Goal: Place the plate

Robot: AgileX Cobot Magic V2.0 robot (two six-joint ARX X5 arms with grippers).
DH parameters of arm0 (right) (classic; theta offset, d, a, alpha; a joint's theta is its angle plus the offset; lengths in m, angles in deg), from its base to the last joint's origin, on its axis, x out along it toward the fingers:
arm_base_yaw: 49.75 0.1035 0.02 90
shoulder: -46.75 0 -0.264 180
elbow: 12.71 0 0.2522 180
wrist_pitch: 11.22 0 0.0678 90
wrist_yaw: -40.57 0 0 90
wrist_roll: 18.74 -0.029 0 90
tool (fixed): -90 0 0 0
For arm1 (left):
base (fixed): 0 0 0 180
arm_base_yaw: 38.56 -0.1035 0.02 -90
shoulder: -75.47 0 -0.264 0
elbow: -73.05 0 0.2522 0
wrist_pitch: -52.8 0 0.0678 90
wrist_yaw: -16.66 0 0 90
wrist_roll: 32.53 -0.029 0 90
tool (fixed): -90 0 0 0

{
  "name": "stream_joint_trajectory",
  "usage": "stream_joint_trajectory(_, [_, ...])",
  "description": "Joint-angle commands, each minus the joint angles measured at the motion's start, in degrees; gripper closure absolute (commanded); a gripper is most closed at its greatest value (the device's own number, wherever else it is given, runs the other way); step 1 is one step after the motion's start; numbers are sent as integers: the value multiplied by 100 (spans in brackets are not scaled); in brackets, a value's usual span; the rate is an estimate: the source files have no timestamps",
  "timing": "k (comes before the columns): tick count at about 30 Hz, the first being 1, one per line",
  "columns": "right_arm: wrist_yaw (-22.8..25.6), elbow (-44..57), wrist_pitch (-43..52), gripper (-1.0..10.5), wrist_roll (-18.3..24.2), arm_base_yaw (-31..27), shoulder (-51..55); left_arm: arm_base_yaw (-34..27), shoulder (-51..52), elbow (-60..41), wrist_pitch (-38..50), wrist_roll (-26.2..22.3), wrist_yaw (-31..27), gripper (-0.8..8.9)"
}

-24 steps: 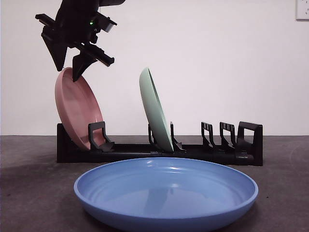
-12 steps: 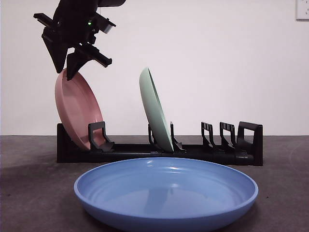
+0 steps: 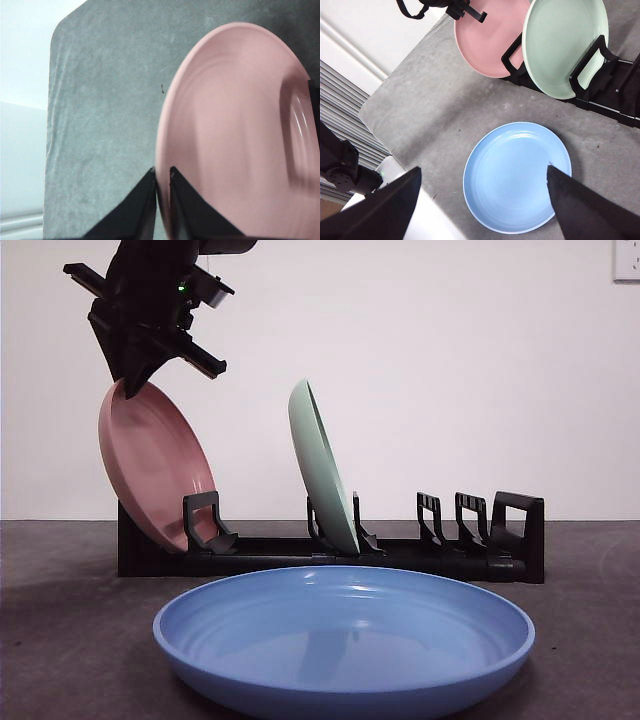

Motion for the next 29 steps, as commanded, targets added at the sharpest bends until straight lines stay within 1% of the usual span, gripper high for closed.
stream_joint_trajectory(1, [-13,-92,59,546,28,28,-44,50,-120,149,20,-81,74,801])
stream_joint_trajectory(8, [-17,-92,59,546,26,28,-44,87,-120,525,-87,-118,-92,801])
stream_joint_trajectory(12, [-20,-92,59,546,28,28,-44,87,-120,1019,-415,-155,-214,801])
stream_joint_trajectory(18, [-17,-92,92,546,31,28,-44,96,-120,1954,-1182,-136,-219,801])
stream_joint_trajectory(24, [-17,-92,101,546,70,28,-44,229,-98,2752,-2070,57,-212,801])
stream_joint_trajectory(25, [-15,-92,101,546,72,28,-44,260,-68,2809,-2203,129,-164,801])
stream_joint_trajectory(29, [-13,-92,101,546,101,26,-44,356,120,2837,-2612,369,461,802])
